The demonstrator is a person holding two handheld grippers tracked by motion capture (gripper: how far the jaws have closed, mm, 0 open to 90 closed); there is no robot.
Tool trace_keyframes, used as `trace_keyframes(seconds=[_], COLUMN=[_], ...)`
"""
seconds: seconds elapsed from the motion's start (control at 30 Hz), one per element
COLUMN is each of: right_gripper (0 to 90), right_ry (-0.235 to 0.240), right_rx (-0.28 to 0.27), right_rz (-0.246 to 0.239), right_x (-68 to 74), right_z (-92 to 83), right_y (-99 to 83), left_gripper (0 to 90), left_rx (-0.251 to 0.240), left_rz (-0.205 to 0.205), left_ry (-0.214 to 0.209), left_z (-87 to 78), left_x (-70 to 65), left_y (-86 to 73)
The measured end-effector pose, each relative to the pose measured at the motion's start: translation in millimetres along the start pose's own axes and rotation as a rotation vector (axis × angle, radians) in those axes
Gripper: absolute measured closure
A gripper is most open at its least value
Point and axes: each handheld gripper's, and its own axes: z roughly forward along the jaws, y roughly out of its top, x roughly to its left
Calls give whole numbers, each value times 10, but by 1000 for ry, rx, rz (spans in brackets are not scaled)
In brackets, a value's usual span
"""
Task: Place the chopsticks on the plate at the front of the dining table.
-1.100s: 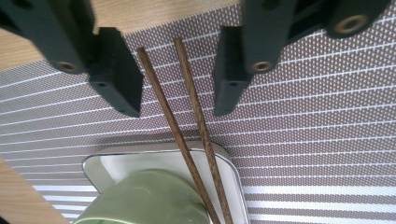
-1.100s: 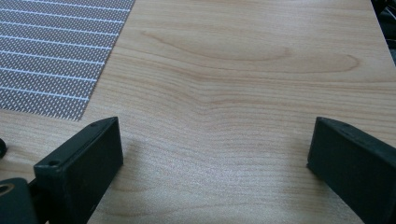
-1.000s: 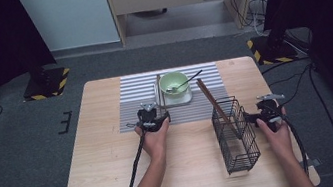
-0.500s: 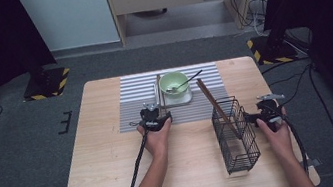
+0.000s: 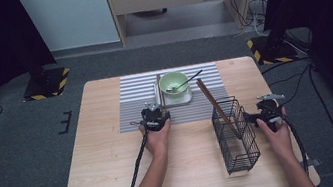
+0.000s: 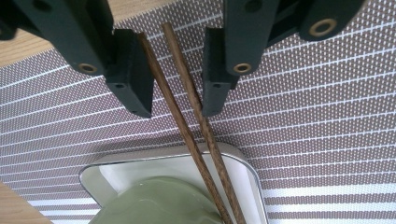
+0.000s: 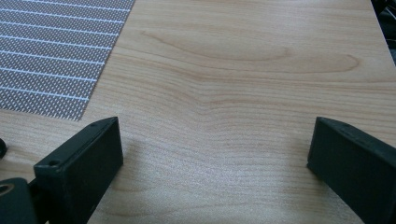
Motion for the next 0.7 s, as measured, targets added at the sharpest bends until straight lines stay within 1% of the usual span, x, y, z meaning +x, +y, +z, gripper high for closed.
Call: trace_keyframes(seconds=[0.23, 0.27, 0.47, 0.5, 0.63, 0.67, 0.7], right_gripper=[32, 32, 32, 32, 32, 32, 32], right_ry=[0, 0, 0, 0, 1, 1, 0], right_rx=[0, 0, 0, 0, 0, 0, 0], right_rz=[0, 0, 0, 0, 0, 0, 0], right_x=[0, 0, 0, 0, 0, 0, 0], right_z=[0, 0, 0, 0, 0, 0, 0], right_y=[0, 0, 0, 0, 0, 0, 0], left_gripper=[712, 715, 720, 714, 641, 641, 604], left_rx=[2, 2, 1, -1, -2, -1, -1], left_rz=[1, 7, 3, -2, 3, 11, 19], left_ry=[-7, -9, -11, -13, -16, -11, -4], left_z=[3, 3, 2, 2, 0, -4, -11], left_x=[-2, -6, -7, -5, -5, -11, -14], left_y=[-1, 1, 2, 3, 3, 4, 6])
